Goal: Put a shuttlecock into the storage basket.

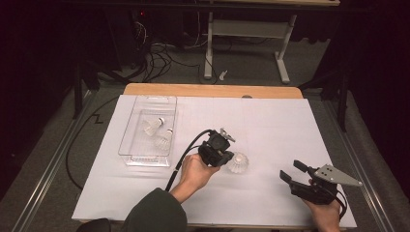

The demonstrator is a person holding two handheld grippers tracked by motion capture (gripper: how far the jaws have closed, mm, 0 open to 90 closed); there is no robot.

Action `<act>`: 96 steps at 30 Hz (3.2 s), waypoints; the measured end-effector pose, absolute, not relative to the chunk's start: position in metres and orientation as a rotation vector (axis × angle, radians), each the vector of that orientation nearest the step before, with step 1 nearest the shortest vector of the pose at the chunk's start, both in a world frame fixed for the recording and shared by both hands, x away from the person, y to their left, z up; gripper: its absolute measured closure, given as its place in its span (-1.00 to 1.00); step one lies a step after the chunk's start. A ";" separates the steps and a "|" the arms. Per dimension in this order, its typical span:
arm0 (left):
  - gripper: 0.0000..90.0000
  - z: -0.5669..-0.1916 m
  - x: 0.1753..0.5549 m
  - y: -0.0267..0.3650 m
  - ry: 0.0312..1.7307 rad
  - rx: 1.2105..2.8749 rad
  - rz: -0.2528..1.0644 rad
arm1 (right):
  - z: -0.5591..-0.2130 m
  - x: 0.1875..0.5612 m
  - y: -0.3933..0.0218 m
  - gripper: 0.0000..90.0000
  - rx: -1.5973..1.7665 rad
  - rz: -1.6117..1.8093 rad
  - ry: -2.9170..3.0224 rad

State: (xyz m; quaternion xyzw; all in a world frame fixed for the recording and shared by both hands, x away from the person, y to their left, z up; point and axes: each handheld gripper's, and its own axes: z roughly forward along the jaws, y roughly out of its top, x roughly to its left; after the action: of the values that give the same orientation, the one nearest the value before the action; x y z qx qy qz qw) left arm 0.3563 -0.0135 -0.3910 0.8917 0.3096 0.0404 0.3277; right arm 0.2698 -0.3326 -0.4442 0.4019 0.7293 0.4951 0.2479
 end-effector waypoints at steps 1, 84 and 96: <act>1.00 -0.390 0.356 -0.012 0.809 2.332 0.103 | -0.444 0.270 -0.332 -0.26 1.093 1.349 1.989; 1.00 -0.348 0.364 0.061 0.883 2.220 0.096 | -0.444 0.270 -0.332 -0.27 1.093 1.358 1.989; 1.00 -0.346 0.366 0.066 0.890 2.212 0.102 | -0.444 0.270 -0.332 -0.27 1.091 1.359 1.989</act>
State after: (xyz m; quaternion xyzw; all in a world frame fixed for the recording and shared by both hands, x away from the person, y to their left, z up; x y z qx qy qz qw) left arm 0.3659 0.0656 -0.3458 0.8616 0.3467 0.0399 0.3687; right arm 0.2698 -0.3320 -0.4441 0.4000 0.7290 0.4980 0.2459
